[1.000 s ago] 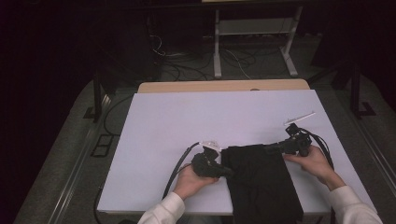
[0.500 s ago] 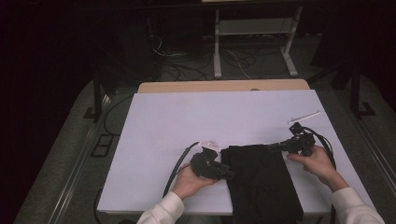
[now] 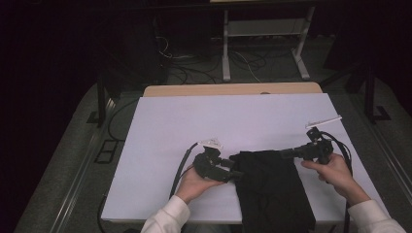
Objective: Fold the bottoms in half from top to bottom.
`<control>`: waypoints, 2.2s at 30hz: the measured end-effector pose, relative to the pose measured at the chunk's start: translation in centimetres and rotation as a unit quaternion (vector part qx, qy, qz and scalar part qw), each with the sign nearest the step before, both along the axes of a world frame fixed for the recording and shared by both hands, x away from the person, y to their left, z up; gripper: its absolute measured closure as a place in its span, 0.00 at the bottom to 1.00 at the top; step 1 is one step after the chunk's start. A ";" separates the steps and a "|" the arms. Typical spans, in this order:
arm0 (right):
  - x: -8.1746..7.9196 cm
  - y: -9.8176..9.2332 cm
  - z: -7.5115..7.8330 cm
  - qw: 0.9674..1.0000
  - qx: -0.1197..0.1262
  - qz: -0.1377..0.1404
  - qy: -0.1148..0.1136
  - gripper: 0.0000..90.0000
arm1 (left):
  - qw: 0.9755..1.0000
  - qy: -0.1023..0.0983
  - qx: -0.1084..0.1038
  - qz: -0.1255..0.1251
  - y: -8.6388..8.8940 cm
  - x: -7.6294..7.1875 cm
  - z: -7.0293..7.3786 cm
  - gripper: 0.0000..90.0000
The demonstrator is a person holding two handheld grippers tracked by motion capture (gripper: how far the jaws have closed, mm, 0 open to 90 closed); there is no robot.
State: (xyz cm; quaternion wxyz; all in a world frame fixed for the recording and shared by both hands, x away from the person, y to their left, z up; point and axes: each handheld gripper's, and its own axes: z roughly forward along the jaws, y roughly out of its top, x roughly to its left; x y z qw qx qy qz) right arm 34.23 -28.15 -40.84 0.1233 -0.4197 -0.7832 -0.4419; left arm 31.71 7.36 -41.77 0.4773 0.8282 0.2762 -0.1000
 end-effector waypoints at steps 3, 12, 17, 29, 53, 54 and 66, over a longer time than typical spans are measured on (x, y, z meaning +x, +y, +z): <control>-0.4 0.2 0.3 1.000 0.000 0.000 -0.002 0.94 | 1.000 -0.005 -0.011 0.017 -0.1 0.5 0.2 0.28; -1.3 0.6 0.7 1.000 0.010 0.004 0.006 0.94 | 0.998 -0.031 -0.013 0.047 -0.2 1.3 0.5 0.20; -1.8 0.4 0.8 1.000 0.015 0.006 0.009 0.94 | 0.998 -0.033 -0.011 0.059 -0.1 1.8 0.4 0.18; -3.0 -0.3 1.4 1.000 0.021 0.016 -0.001 0.94 | 0.996 -0.040 0.000 0.081 0.0 2.8 0.5 0.15; -7.2 0.5 2.0 0.996 0.024 0.090 -0.003 0.94 | 0.995 -0.047 0.003 0.091 -1.1 3.6 1.5 0.16; -7.3 0.6 2.0 0.995 0.023 0.094 -0.002 0.94 | 0.995 -0.047 0.002 0.092 -1.2 3.6 1.5 0.16; -8.9 1.3 0.1 0.986 -0.001 0.167 0.023 0.93 | 0.995 -0.048 0.003 0.092 -1.3 3.6 1.5 0.15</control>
